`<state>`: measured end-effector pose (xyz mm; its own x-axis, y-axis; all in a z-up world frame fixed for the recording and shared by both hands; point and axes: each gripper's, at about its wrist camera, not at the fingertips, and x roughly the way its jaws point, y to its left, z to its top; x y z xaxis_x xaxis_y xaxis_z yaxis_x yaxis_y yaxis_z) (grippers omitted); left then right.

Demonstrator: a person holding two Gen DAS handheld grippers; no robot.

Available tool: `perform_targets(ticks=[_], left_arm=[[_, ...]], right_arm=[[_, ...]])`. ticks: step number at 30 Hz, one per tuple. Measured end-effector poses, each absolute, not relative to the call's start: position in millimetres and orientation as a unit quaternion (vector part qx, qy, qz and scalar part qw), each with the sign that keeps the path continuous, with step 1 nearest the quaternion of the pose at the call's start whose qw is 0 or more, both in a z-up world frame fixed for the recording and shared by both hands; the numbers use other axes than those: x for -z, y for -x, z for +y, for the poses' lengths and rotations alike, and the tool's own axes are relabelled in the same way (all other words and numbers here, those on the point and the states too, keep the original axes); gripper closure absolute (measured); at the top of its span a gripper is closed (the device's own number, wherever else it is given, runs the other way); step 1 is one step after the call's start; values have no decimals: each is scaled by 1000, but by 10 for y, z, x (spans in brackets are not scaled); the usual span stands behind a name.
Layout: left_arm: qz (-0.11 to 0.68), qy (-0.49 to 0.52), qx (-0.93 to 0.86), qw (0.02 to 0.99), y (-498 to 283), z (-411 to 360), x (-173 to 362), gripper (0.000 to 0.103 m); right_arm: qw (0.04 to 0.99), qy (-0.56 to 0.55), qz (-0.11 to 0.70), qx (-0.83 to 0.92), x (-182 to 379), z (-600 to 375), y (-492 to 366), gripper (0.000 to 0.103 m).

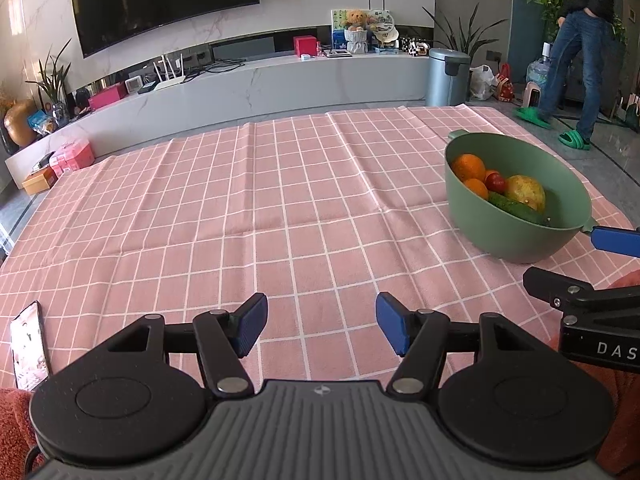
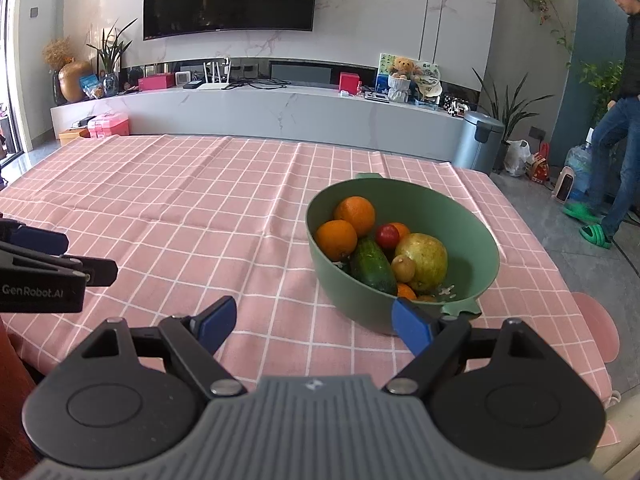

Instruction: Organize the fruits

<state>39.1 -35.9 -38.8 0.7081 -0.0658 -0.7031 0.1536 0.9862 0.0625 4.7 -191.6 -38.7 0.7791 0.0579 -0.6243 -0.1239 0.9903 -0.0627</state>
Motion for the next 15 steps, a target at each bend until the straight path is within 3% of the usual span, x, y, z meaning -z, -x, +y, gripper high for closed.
perform_targets(ticks=[15], left_arm=[[384,-55,59,920,-404,-325,387,30]], right_arm=[[938,55,338,-52,408,-1890,-76,22]])
